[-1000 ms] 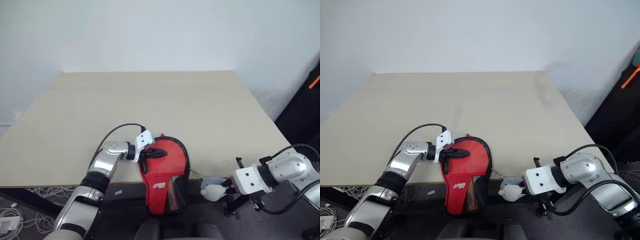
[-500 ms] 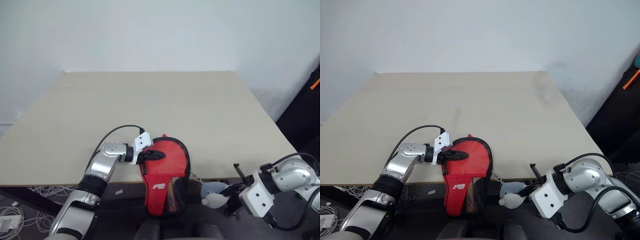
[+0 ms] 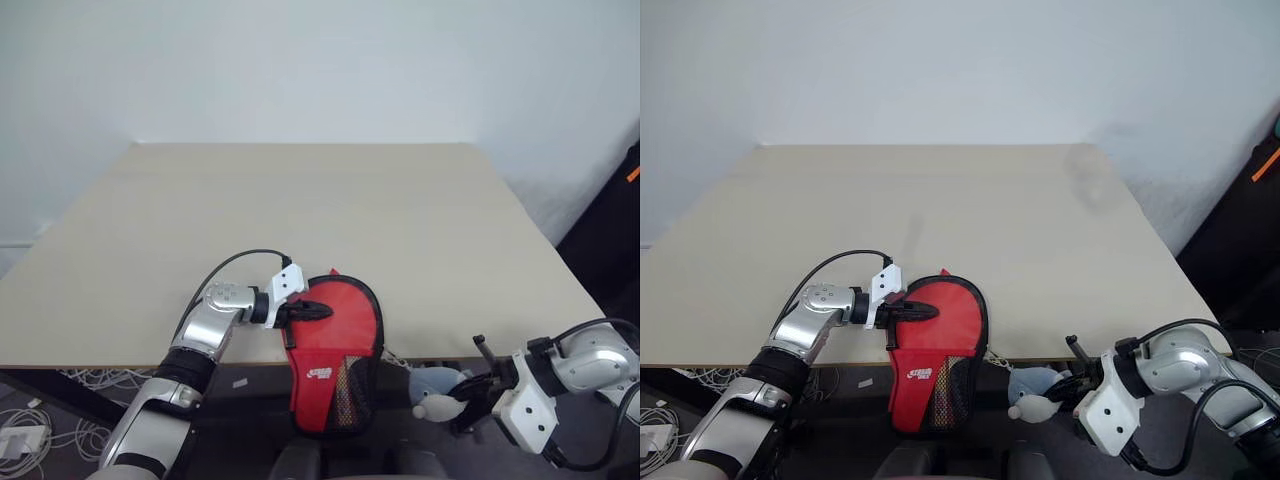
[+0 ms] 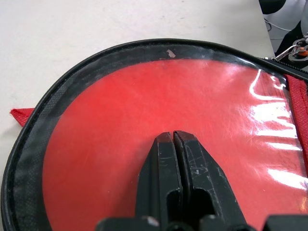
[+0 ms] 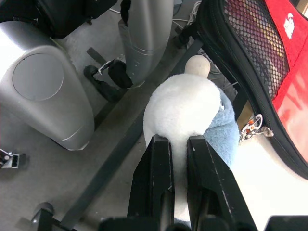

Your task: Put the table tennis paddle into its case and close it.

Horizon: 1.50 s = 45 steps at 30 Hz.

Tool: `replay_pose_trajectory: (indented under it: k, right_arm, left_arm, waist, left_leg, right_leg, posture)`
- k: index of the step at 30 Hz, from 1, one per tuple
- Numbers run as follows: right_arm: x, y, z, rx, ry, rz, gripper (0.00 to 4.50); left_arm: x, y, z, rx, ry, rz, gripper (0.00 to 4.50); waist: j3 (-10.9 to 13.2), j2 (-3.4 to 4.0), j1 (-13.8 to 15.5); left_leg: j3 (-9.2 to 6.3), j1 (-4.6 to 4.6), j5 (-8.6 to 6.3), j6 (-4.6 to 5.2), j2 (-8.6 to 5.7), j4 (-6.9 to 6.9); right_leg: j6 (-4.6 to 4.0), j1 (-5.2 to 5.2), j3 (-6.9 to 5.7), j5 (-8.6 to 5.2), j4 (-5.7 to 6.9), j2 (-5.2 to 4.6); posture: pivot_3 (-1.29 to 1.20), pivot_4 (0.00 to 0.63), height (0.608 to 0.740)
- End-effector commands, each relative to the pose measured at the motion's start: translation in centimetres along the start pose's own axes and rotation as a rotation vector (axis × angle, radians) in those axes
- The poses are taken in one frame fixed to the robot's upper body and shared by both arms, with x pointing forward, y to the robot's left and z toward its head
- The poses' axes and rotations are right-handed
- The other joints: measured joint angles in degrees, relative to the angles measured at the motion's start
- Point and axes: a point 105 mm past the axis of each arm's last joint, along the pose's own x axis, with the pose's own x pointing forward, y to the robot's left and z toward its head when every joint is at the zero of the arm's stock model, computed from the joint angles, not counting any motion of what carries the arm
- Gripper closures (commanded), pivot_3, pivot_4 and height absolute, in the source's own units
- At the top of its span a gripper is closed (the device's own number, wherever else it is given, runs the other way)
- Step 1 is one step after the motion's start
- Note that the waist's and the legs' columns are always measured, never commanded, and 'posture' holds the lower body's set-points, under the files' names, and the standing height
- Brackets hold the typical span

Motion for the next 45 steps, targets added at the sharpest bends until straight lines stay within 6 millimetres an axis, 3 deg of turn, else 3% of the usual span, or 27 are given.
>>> replay_pose_trajectory:
  k: [1,2,6,14,17,20,29,35,39,45]
  right_arm:
    - [-0.3,0.9,-0.7,0.028,0.040,0.077,4.49]
    - [-0.4,0.7,-0.9,0.045,0.050,0.072,4.49]
    - [-1.2,-1.9,-2.0,0.175,0.100,0.005,3.26]
    - [-3.1,-4.5,-1.8,0.283,0.100,-0.037,0.44]
    - [-3.8,-7.7,-2.3,0.371,0.093,-0.185,0.44]
    - [-3.2,-9.5,-3.0,0.450,0.107,-0.295,0.44]
    - [-0.6,-11.9,-4.4,0.746,0.090,-0.513,0.44]
    - [1.1,-14.2,-5.1,1.045,0.001,-0.647,0.44]
    - [2.4,-15.2,-6.1,1.223,-0.036,-0.705,0.44]
    - [4.1,-16.5,-7.2,1.367,-0.086,-0.763,0.44]
  left_arm:
    - [-0.1,-0.4,-2.8,-0.070,0.102,0.002,4.50]
    - [-0.1,-0.3,-2.8,-0.070,0.102,0.003,4.50]
    - [0.0,-0.3,-2.7,-0.071,0.099,0.005,4.50]
    - [0.4,0.0,-2.6,-0.074,0.092,0.013,4.50]
    - [0.6,0.0,-2.5,-0.074,0.087,0.013,4.50]
    - [0.8,0.0,-2.5,-0.074,0.085,0.012,4.50]
    - [1.0,0.4,-2.3,-0.068,0.079,0.020,4.50]
    - [1.0,0.8,-1.8,-0.060,0.068,0.025,4.50]
    - [0.5,1.5,-0.6,-0.051,0.026,0.053,4.50]
    - [-1.6,3.7,3.2,-0.084,-0.121,0.148,4.50]
  waist:
    - [0.0,0.00,0.0]
    - [0.0,0.00,0.0]
    - [0.0,0.00,-0.1]
    - [0.0,0.00,-0.2]
    - [0.0,-0.01,-0.3]
    - [0.0,-0.04,-0.4]
    - [0.0,-0.07,-0.2]
    - [0.0,-0.07,-0.3]
    - [0.0,-0.08,-0.3]
    - [0.0,-0.07,-1.1]
  left_leg:
    - [0.00,0.01,0.00,0.00,0.00,0.01]
    - [0.00,0.02,0.00,0.01,0.00,0.02]
    - [0.00,0.14,-0.01,0.01,0.01,0.03]
    - [0.02,0.73,-0.07,-0.07,0.05,-0.07]
    - [0.03,0.76,-0.07,-0.07,0.06,-0.06]
    - [0.01,0.79,-0.07,-0.07,0.08,-0.10]
    - [0.02,0.76,-0.06,-0.07,0.06,-0.13]
    - [0.00,0.76,-0.06,-0.07,0.07,-0.14]
    - [0.00,0.73,-0.06,-0.07,0.06,-0.14]
    - [-0.07,0.50,-0.05,-0.06,0.09,-0.15]
  right_leg:
    - [0.00,0.02,0.00,0.00,0.00,0.00]
    - [0.00,0.05,0.00,0.00,0.00,0.00]
    - [-0.01,0.13,0.01,0.00,0.01,0.00]
    - [-0.01,0.44,0.01,-0.03,-0.02,-0.01]
    - [-0.01,0.44,0.03,-0.02,-0.01,-0.02]
    - [-0.01,0.45,0.00,-0.02,0.03,-0.01]
    - [-0.02,0.42,0.00,-0.03,0.05,-0.01]
    - [-0.01,0.41,0.00,-0.03,0.08,0.00]
    - [-0.01,0.40,0.00,-0.02,0.08,0.01]
    - [0.06,0.30,-0.01,0.03,0.15,0.08]
  posture:
    - [0.00,0.000,0.739]
    - [0.00,0.000,0.739]
    - [0.00,0.000,0.739]
    - [0.00,0.000,0.739]
    - [0.00,0.000,0.739]
    - [0.00,0.000,0.739]
    - [0.00,0.000,0.739]
    - [0.00,0.000,0.739]
    - [0.00,0.000,0.739]
    - [0.00,0.000,0.739]
